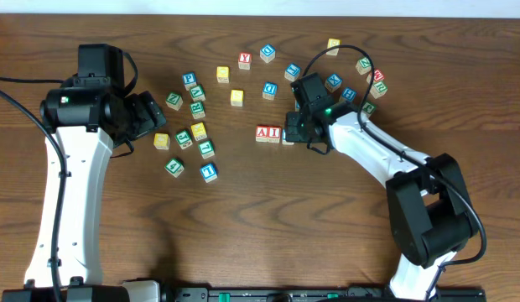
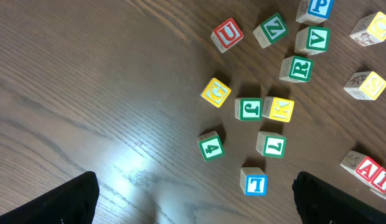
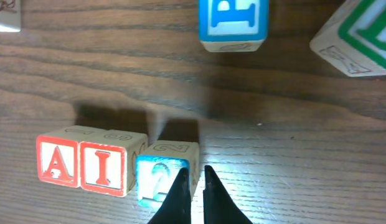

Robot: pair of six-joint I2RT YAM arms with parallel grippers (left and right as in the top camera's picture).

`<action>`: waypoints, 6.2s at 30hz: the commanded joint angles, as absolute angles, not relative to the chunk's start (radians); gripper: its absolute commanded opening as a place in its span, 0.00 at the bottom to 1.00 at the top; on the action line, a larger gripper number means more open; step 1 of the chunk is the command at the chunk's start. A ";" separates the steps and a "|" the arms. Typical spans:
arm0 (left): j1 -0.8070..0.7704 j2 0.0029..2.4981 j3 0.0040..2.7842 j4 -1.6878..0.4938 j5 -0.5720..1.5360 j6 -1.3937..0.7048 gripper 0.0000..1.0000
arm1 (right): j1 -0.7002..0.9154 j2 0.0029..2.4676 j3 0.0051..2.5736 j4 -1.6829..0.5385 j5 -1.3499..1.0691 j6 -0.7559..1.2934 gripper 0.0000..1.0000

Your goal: Spell out AI2

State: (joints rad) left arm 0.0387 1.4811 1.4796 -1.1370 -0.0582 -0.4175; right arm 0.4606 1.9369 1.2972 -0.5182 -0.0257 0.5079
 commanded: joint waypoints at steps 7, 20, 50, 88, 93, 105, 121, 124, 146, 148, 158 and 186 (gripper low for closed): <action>0.043 1.478 1.483 -1.139 -0.064 -0.412 0.98 | 0.454 1.949 1.319 -0.592 0.023 0.648 0.03; 0.043 1.478 1.483 -1.137 -0.064 -0.412 0.98 | 0.477 1.950 1.308 -0.614 0.015 0.696 0.04; 0.043 1.478 1.483 -1.135 -0.065 -0.412 0.98 | 0.480 1.975 1.307 -0.567 -0.019 0.675 0.06; 0.043 1.478 1.483 -1.121 -0.064 -0.412 0.98 | 0.490 1.975 1.308 -0.436 -0.044 0.537 0.07; 0.043 1.478 1.483 -1.121 -0.064 -0.412 0.98 | 0.490 1.974 1.347 -0.443 -0.044 0.499 0.08; 0.043 1.478 1.483 -1.121 -0.064 -0.412 0.98 | 0.487 1.973 1.392 -0.487 -0.062 0.474 0.10; 0.043 1.478 1.483 -1.121 -0.064 -0.412 0.98 | 0.399 1.773 1.394 -0.570 -0.088 0.378 0.20; 0.043 1.478 1.483 -1.121 -0.064 -0.412 0.98 | 0.380 1.724 1.394 -0.614 -0.080 0.350 0.24; 0.043 1.478 1.483 -1.121 -0.064 -0.412 0.99 | 0.334 1.449 1.394 -0.899 -0.051 0.227 0.47; 0.043 1.478 1.483 -1.121 -0.064 -0.412 0.99 | 0.334 1.427 1.394 -0.926 -0.051 0.227 0.48; 0.043 1.478 1.483 -1.121 -0.064 -0.412 0.99 | 0.334 1.285 1.394 -0.988 -0.025 0.227 0.56; 0.043 1.478 1.483 -1.121 -0.064 -0.412 0.99 | 0.334 1.098 1.394 -1.138 0.009 0.227 0.99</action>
